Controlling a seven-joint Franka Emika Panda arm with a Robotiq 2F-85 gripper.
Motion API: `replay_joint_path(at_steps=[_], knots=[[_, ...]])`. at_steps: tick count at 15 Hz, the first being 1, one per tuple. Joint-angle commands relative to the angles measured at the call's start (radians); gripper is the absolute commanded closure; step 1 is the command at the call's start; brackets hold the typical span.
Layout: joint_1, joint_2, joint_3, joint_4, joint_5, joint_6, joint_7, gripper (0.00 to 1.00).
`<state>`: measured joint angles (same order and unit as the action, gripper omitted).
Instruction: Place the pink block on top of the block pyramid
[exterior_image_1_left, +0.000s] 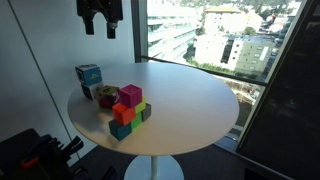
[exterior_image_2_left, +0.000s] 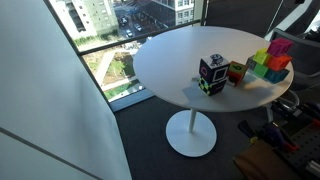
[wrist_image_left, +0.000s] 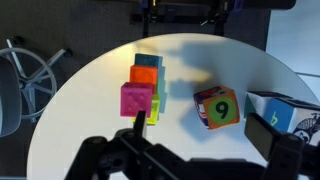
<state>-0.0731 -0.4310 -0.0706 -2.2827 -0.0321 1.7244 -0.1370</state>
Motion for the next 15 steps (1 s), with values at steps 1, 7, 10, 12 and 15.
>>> replay_joint_path(at_steps=[1,7,10,12,15], knots=[[0.008,-0.026,0.004,0.027,-0.004,-0.025,0.029,0.0],[0.011,-0.06,0.008,0.013,0.0,0.031,0.036,0.0],[0.013,-0.049,0.0,0.011,-0.003,0.022,0.017,0.0],[0.014,-0.05,0.001,0.011,-0.003,0.022,0.018,0.0],[0.014,-0.05,0.001,0.011,-0.003,0.022,0.018,0.0]])
